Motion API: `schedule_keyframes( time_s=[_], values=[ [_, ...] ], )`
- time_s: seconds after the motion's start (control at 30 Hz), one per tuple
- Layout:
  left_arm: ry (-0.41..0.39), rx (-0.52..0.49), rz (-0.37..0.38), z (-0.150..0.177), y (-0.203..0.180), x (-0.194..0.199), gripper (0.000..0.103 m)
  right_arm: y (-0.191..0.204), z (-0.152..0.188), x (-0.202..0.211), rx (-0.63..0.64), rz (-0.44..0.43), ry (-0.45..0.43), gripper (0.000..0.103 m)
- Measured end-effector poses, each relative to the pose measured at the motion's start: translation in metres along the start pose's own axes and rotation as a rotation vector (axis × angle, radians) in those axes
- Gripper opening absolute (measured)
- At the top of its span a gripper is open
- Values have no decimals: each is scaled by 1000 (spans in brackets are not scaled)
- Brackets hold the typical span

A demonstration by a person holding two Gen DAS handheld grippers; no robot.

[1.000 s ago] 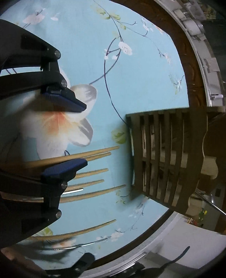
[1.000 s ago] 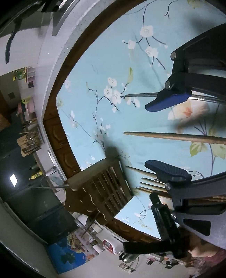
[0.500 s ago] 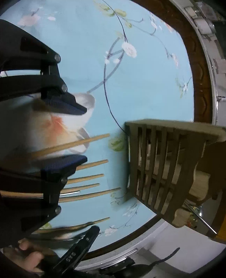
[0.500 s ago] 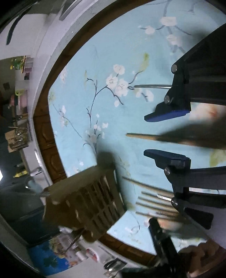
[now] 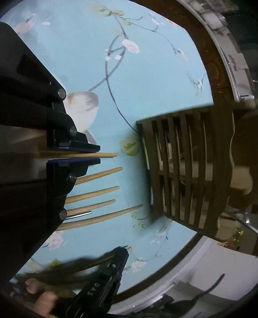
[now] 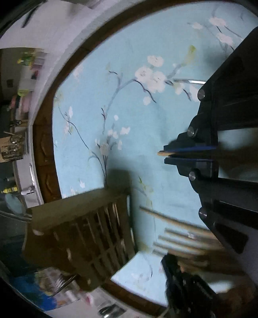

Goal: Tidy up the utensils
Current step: 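Grasp a wooden chopstick with the left tool while the right tool grasps another, then lift both wooden chopsticks and carry them above the wooden holder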

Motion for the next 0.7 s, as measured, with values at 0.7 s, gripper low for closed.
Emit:
schedule_keyframes(
  time_s=[0.7],
  values=[
    [-282,136,168,0,35,162,4,54,-26,160,23,-173,-310,5]
  ],
)
Point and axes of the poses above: each gripper's, at about its wrist camera, not at the fingertips, and x roughly against the way its jaws point, y to its left, z to its underside, the point moved 7 cm from there along -x, roughly the way its jaws point, and after that the axes turned 6 degrees about -z, right-handed, at the moved point
